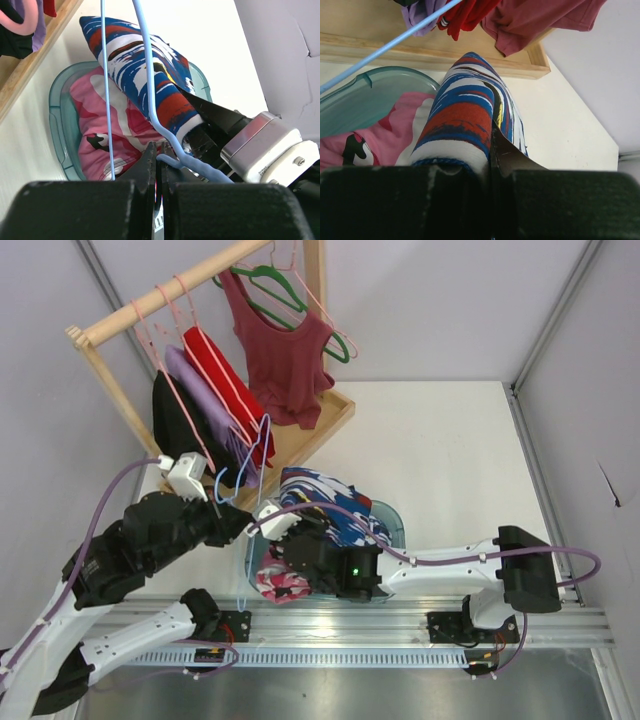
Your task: Remove the trousers from the hanger
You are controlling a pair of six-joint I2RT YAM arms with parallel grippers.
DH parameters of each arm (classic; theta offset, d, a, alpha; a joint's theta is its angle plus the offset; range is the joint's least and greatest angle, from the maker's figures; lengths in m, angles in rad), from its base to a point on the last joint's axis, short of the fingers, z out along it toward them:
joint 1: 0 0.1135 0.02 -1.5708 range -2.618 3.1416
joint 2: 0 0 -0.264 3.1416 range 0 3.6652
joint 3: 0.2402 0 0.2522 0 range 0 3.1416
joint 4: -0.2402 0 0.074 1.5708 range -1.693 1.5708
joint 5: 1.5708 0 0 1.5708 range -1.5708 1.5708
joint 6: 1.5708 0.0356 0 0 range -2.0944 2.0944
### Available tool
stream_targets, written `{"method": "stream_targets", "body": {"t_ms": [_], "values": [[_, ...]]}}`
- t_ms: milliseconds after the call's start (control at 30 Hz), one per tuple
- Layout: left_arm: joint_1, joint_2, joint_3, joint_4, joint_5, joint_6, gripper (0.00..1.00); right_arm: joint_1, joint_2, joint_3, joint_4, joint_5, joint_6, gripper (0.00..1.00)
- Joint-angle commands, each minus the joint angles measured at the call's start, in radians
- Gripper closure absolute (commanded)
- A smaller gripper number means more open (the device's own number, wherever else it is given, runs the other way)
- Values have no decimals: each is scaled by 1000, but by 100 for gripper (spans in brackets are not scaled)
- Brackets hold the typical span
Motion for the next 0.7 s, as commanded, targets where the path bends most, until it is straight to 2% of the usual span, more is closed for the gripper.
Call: {"method": "stream_targets", "body": {"t_ms": [0,233,467,667], "values": [[0,-9,-15,18,13,-14,99,13,2,83,125,1,10,100],[0,-25,-33,19,7,-17,99,56,-14,46,-68,-74,-29,100],[1,-9,-32,33,7,-3,99,100,-63,43,-399,-99,20,100],[0,1,-46,61,28,-3,99,119,-69,43,-516,-56,-18,100]]}}
